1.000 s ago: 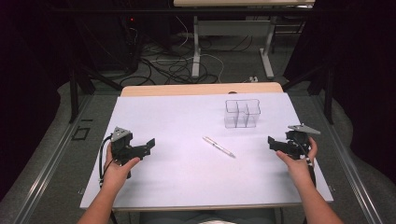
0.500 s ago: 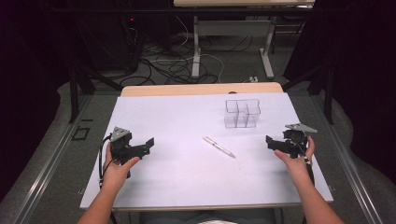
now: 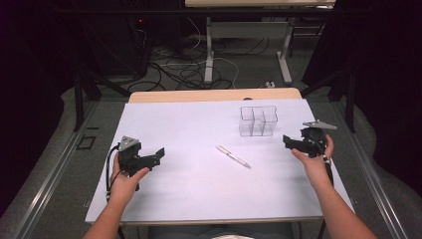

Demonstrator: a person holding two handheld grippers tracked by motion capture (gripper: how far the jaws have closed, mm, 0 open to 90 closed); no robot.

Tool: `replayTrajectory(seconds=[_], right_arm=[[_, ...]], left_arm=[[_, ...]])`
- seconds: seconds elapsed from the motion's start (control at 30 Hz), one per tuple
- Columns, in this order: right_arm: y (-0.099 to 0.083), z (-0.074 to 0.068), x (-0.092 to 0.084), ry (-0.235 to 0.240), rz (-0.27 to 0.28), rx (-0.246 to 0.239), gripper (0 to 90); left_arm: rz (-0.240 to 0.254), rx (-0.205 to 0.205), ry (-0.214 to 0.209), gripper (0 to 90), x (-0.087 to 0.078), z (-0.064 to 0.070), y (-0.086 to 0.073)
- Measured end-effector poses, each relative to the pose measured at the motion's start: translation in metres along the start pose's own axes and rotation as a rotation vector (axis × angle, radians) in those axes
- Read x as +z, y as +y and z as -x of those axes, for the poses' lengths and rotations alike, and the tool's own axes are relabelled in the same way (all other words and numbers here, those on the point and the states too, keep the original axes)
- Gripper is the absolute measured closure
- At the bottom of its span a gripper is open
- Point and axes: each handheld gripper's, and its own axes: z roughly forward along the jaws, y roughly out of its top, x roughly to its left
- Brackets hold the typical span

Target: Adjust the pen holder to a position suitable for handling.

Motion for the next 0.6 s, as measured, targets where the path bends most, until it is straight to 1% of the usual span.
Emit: replayTrajectory(seconds=[0.07,0.17,0.2,0.23,0.33,0.37,0.43,0.47,0.5,0.6], right_arm=[[0.008,0.000,0.001,0.016,-0.004,-0.003,20.4],[0.013,-0.001,0.002,0.018,-0.007,-0.003,22.1],[0.019,-0.001,0.002,0.013,-0.008,-0.009,25.5],[0.019,-0.001,0.002,0.013,-0.008,-0.009,25.5],[0.030,-0.001,0.003,0.005,0.003,-0.006,31.2],[0.030,-0.001,0.003,0.005,0.003,-0.006,31.2],[0.035,-0.001,0.003,0.004,0.010,-0.008,32.4],[0.041,-0.001,0.004,-0.004,0.002,-0.015,32.9],[0.041,-0.001,0.004,-0.004,0.002,-0.015,32.9],[0.050,-0.003,0.004,-0.014,0.019,-0.013,39.0]], left_arm=[[-0.001,0.000,-0.002,2.5,0.000,0.000,0.000],[0.002,0.001,-0.004,2.5,0.000,0.001,0.000],[0.001,0.002,-0.005,2.5,0.000,0.001,0.000],[-0.001,0.003,-0.005,2.5,0.000,0.001,0.000],[0.000,0.004,-0.003,2.7,0.000,0.002,0.000],[0.000,0.004,-0.003,2.8,0.000,0.002,0.000],[-0.001,0.006,-0.001,2.8,0.000,0.002,0.000],[-0.002,0.008,0.000,3.0,0.000,0.002,0.000],[-0.003,0.008,0.000,3.0,0.000,0.002,0.000],[-0.004,0.009,0.001,3.3,-0.001,0.002,0.000]])
